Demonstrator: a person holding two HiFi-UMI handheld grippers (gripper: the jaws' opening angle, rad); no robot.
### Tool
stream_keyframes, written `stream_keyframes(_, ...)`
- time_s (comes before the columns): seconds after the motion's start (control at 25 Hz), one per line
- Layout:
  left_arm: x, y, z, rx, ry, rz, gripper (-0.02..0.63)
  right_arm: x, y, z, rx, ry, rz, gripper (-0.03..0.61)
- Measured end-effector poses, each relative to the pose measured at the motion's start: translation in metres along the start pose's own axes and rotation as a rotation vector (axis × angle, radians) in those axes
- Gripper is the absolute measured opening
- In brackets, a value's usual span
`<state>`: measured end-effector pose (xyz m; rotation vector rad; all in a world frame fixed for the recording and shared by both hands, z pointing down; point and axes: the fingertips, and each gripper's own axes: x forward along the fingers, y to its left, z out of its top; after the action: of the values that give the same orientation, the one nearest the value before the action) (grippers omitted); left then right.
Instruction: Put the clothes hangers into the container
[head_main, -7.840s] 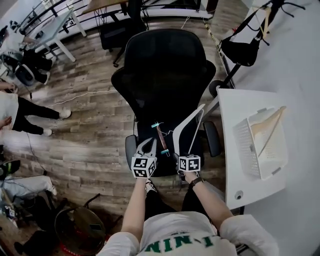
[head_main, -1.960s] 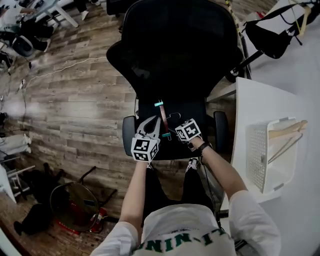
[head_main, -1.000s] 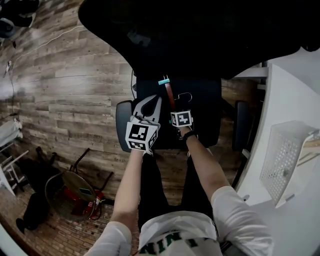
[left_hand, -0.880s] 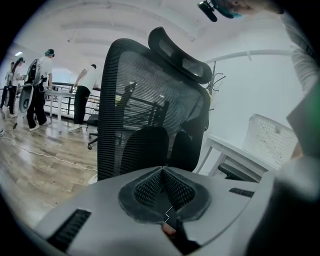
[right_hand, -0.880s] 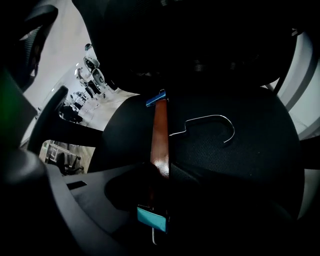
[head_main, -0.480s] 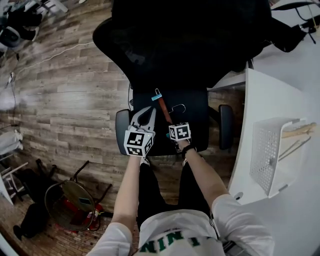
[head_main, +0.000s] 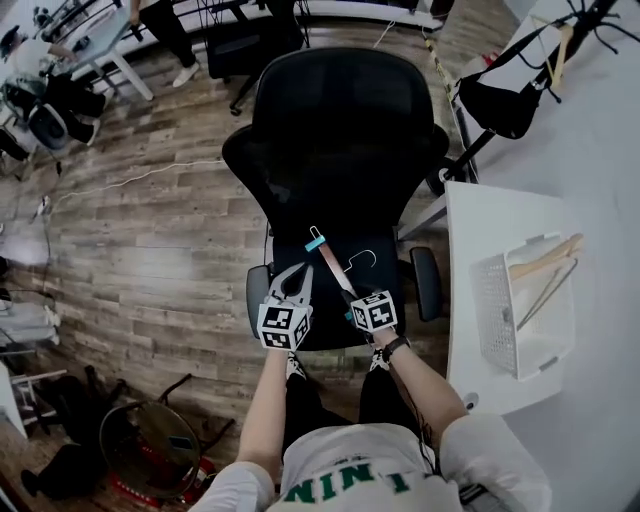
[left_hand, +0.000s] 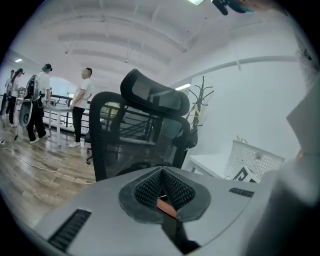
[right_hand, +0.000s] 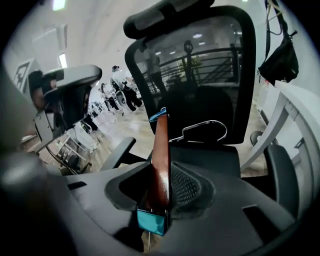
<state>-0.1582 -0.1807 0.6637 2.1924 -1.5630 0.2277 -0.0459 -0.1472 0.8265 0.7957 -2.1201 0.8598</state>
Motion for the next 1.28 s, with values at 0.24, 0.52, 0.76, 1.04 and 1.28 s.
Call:
stream_keyframes(0.24, -0.042, -0.046, 0.05, 0.044, -0.052, -0.015, 0.011, -0.098, 0.021, 0.043, -0.033, -0.129, 0.008, 0.14)
stream_keyframes(0.52, -0.053, -0.102, 0.1, 0.097, -0.093, -0.086, 0.011, -0.202, 0.027, 0.094, -0.073, -0.292, -0.019, 0.14)
stream_keyframes(0.76, -0.049, -0.15, 0.124, 0.135, -0.102, -0.172, 0.011, -0.272, 0.009, 0.121, -0.081, -0.406, -0.086, 0.14)
stream_keyframes(1.04, -0.019, -0.25, 0.152, 0.228, -0.122, -0.339, 0.011, -0.382, -0.049, 0.119, -0.098, -0.493, -0.211, 0.14)
stream_keyframes(1.28, 0.005, -0.343, 0.159, 0.29, -0.13, -0.482, 0.011, -0.483, -0.116, 0.087, -0.043, -0.529, -0.343, 0.14)
